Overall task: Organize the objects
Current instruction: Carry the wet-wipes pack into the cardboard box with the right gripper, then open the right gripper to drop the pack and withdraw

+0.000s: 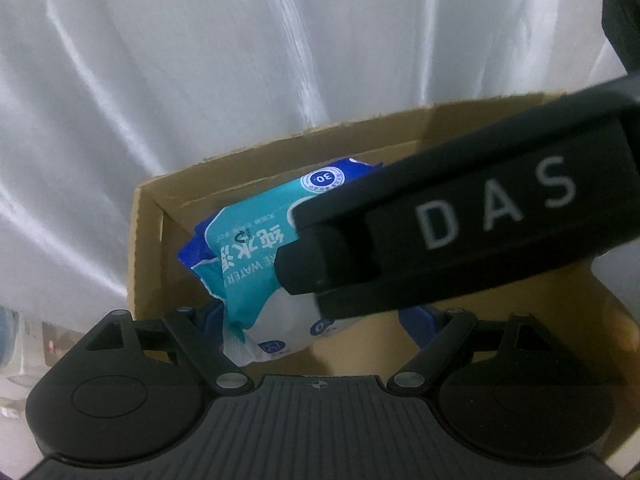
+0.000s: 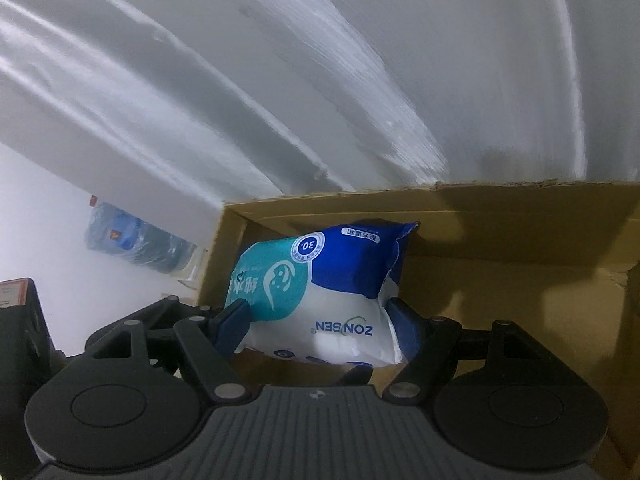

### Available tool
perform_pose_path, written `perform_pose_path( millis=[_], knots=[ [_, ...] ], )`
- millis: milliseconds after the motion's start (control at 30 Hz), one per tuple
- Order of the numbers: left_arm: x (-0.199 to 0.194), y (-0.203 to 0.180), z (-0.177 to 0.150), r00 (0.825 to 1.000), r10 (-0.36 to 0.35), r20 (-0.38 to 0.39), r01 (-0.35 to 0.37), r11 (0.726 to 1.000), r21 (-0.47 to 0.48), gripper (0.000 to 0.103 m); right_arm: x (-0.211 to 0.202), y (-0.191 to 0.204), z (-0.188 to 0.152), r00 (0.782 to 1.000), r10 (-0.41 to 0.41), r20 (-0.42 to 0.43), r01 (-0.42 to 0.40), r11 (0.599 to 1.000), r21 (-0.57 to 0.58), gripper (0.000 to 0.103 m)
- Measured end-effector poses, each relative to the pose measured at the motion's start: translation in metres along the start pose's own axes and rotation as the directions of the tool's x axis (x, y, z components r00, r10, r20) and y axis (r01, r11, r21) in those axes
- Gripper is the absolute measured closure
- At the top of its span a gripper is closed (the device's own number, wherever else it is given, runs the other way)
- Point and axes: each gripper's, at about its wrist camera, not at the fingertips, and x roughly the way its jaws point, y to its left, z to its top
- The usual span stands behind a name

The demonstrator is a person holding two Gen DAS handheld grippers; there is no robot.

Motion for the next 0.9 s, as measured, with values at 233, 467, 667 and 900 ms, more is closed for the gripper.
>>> perform_pose_path(
  millis=[233, 467, 667, 900],
  knots=[
    [0.024, -0.005, 0.013, 0.998, 0.047, -0.032, -0.044, 0.995, 0.092, 0.016, 0.016, -0.013, -0.004, 1.0, -0.004, -0.024, 0.004, 0.999, 0.033, 0.025],
    [0.016, -0.016, 0.013, 1.0, 0.026, 0.002, -0.026, 0.997, 0.068, 0.005, 0.021, -0.026, -0.012, 0.998, 0.017, -0.059, -0.012, 0.996, 0.094, 0.025],
    [-0.002, -0.023, 0.007, 0.996, 0.055, 0.07, -0.061, 0.994, 0.096, 0.005, -0.004, -0.026, -0.022, 0.999, 0.031, -0.032, -0.028, 0.995, 0.101, 0.022],
    [-0.052, -0.029, -0.006, 0.978, 0.115, 0.171, -0.131, 0.987, 0.089, 0.005, -0.072, -0.011, -0.024, 0.991, 0.08, 0.103, -0.087, 0.994, 0.061, 0.022]
  ],
)
